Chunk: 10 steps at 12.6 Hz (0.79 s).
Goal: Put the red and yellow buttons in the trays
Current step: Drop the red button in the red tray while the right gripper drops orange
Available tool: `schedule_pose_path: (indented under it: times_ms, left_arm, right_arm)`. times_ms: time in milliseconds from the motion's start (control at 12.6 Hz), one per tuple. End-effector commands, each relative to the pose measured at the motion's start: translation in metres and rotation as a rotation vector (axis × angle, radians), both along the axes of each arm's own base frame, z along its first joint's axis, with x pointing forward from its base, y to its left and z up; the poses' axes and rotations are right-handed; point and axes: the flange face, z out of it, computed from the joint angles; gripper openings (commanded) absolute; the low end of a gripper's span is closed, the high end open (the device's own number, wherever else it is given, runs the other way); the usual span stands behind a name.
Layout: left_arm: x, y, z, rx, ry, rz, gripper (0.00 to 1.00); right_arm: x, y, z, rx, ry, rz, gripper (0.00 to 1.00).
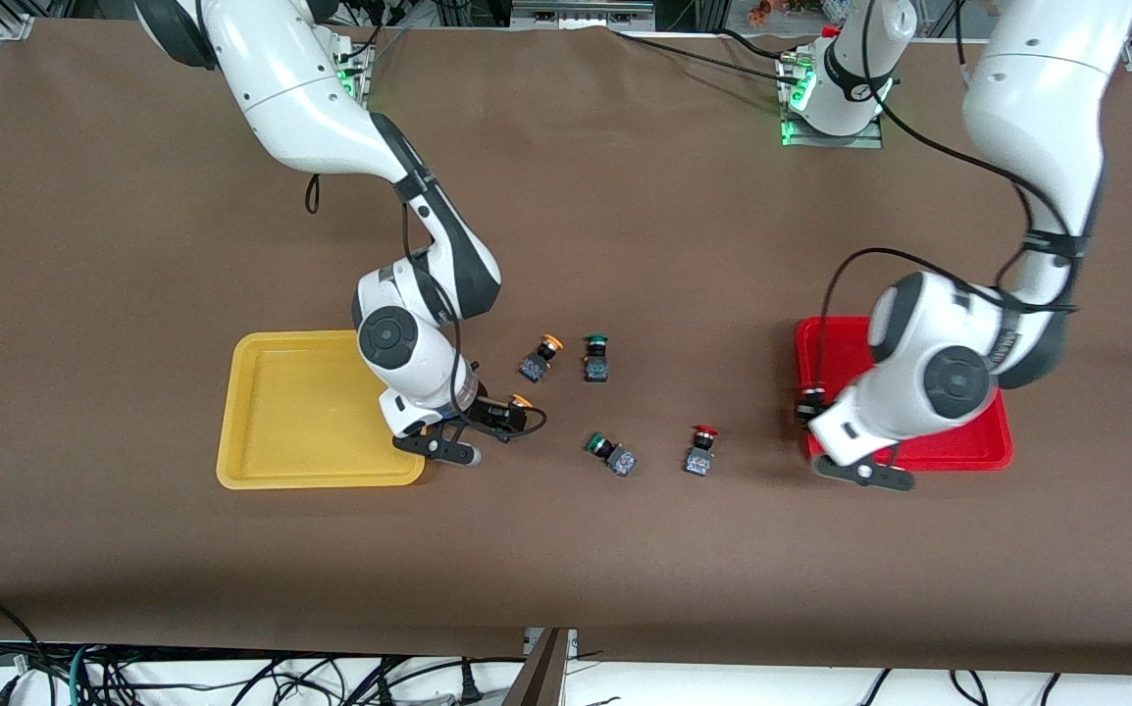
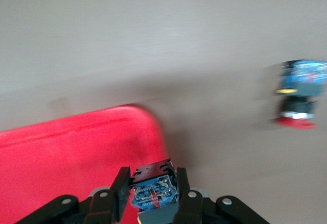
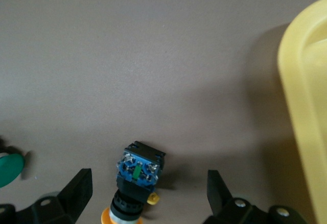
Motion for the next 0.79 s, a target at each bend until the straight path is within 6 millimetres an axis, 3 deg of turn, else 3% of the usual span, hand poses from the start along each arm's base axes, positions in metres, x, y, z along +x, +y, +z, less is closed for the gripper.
schedule_pose_path:
  times_ms: [0, 159, 238, 555, 713]
  left_arm:
    - [-0.006, 0.036, -0.006, -0.023, 0.029, -0.041, 0.00]
    - [-0.007, 0.077, -0.015, -0.019, 0.043, -0.030, 0.01]
    - [-0.008, 0.096, -0.020, -0.025, 0.050, -0.053, 0.01]
    - [-0.021, 0.164, -0.033, -0.031, 0.077, 0.004, 0.01]
    - [-0.029, 0.190, -0.041, -0.034, 0.088, 0.024, 0.01]
  right_arm:
    - [-0.002, 0.018, -0.014, 0.031, -0.021, -0.062, 0.99]
    - [-0.007, 0.024, -0.018, 0.029, -0.031, -0.049, 0.97]
    - [-0.008, 0.023, -0.021, 0.025, -0.026, -0.050, 0.88]
    - [-0.007, 0.018, -0.016, 0.014, -0.020, -0.029, 0.26]
    - [-0.006, 0.014, -0.005, -0.005, 0.011, -0.020, 0.08]
